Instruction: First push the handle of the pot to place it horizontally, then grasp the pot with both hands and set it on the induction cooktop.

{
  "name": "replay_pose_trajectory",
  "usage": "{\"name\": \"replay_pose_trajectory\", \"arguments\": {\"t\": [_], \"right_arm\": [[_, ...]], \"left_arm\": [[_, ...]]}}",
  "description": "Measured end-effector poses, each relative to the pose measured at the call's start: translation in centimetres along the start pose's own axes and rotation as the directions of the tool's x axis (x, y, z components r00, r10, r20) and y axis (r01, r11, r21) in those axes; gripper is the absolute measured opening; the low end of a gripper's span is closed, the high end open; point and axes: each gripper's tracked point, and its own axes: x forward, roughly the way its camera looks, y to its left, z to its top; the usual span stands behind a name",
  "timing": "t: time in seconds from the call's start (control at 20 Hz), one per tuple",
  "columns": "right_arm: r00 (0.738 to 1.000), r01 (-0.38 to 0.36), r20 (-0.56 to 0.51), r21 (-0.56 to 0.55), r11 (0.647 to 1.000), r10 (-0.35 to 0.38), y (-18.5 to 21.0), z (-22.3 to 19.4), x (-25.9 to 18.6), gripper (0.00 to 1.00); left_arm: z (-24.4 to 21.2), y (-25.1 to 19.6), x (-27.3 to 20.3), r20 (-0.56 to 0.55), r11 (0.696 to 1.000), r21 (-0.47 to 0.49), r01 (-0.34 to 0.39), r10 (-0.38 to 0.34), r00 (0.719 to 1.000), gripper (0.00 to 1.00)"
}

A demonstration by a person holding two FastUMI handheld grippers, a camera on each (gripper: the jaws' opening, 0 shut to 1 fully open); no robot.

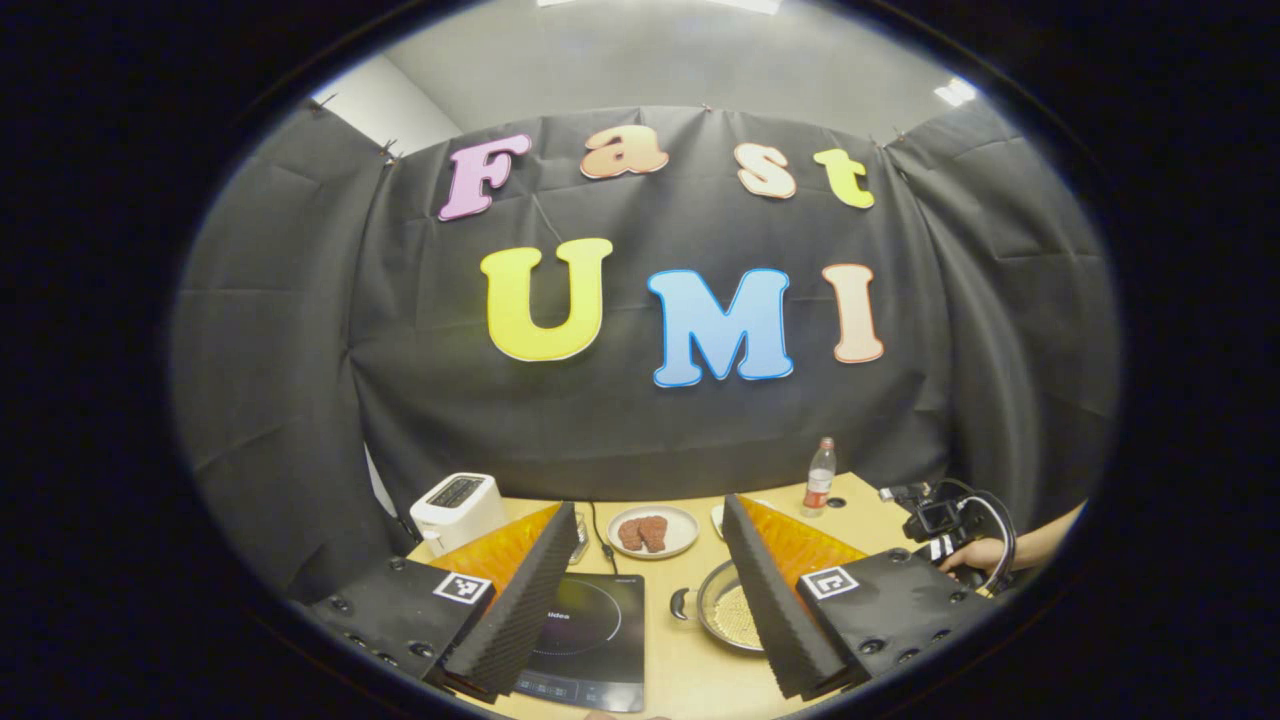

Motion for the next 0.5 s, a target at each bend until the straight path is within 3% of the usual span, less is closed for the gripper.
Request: {"name": "replay_pose_trajectory", "arguments": {"t": [0.5], "right_arm": [[1.000, -0.016, 0.010, -0.015, 1.000, 0.016, 0.2, 0.7, 0.1, 0.02]], "left_arm": [[-0.6, -1.0, 1.2, -0.016, 1.000, -0.006, -0.019, 0.019, 1.000, 1.00]]}}
